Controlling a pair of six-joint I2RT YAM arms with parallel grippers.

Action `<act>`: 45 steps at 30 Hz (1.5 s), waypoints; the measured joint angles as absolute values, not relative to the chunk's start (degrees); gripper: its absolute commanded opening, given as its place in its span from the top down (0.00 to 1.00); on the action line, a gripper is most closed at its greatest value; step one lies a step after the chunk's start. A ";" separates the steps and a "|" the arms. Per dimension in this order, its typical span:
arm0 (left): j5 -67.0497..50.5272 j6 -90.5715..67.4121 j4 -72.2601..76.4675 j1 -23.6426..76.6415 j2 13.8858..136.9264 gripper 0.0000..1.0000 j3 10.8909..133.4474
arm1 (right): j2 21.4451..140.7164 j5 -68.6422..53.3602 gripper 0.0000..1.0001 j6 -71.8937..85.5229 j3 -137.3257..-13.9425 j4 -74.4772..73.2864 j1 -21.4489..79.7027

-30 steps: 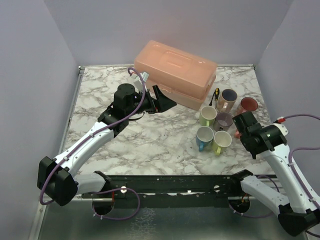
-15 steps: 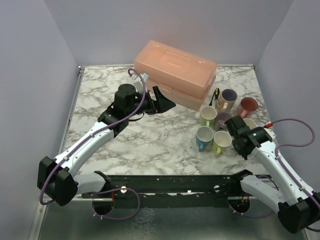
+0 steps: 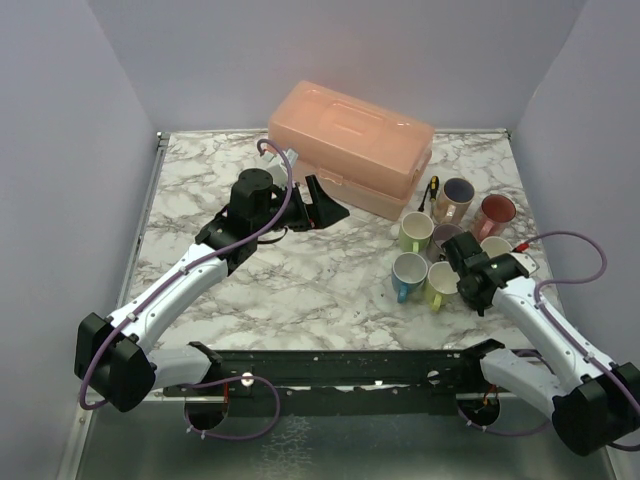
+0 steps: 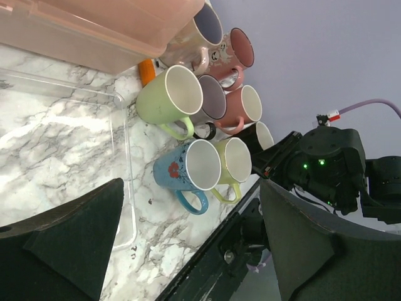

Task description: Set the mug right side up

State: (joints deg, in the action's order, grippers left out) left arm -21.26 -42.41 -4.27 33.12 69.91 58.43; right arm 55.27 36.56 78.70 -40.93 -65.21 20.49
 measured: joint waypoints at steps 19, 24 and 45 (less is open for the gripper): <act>-10.74 -36.99 -12.95 33.12 69.93 0.05 65.04 | 44.36 38.00 0.37 72.77 -46.50 -69.12 20.49; -4.62 -35.51 -18.39 33.12 70.78 0.01 69.28 | 41.69 38.04 0.37 71.46 -52.42 -71.77 20.49; 19.40 -29.45 -36.53 33.12 64.34 0.01 86.76 | 38.35 41.08 0.00 36.77 -80.42 -61.60 20.49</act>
State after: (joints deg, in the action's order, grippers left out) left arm 19.40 -29.45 -36.53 33.12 64.34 86.76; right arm 38.35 41.08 36.77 -80.42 -61.60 20.49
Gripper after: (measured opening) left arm 0.988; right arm 0.997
